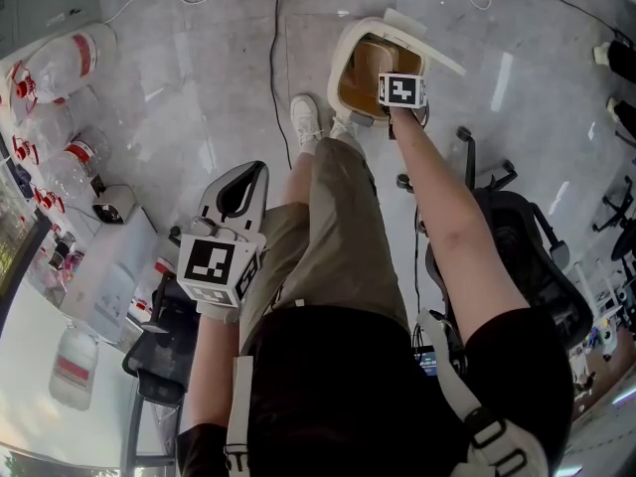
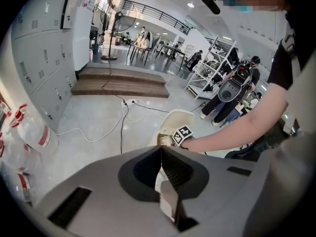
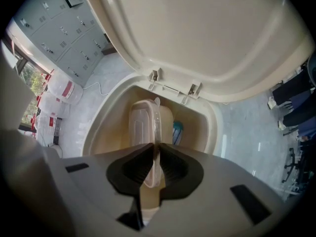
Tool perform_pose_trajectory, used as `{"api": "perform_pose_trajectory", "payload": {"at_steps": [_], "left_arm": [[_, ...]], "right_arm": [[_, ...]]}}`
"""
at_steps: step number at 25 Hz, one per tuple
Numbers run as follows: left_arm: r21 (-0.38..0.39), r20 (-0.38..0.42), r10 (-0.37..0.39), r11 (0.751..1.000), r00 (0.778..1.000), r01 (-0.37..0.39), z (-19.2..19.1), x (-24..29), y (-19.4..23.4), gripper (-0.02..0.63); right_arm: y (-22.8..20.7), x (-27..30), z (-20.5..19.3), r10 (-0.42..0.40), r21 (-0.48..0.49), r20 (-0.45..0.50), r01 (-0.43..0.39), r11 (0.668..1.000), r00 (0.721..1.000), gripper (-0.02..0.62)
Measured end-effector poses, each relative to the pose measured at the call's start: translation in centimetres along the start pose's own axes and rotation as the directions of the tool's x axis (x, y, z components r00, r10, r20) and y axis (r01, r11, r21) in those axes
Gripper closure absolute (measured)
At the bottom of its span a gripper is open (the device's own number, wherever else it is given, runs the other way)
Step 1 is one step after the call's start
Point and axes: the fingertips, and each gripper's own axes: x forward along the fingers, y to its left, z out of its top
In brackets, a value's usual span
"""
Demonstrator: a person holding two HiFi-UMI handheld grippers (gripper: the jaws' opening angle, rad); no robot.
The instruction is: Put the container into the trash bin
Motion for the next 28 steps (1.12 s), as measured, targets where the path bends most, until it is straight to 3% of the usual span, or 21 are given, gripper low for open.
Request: {"api": "perform_pose_trajectory", "payload": {"at_steps": [7,14,28], "left_arm": [[-0.014,-0.026,-0.01,1.0,1.0,0.009,-1.1,0.3,-0.3,0.596],[-0.005,-0.031,-0.006,1.0,1.0,0.006,-1.3,0.2,-0.8,0.596],[0.017,0.023,-0.018,1.0,1.0,0.018,-0.7,-0.7,-2.4,0.596]], "right_arm": [[0.2,1.0,-0.8,0.015,0.03,-0.022,-0.014,0.999,1.0,0.543],[1.0,0.6,-1.2,0.041,0.008,-0.012,-0.041,0.999,0.999,0.48],[0.5,-1.7,-1.8,0.041,-0.038,0.008,-0.041,0.998,0.999,0.507]]}}
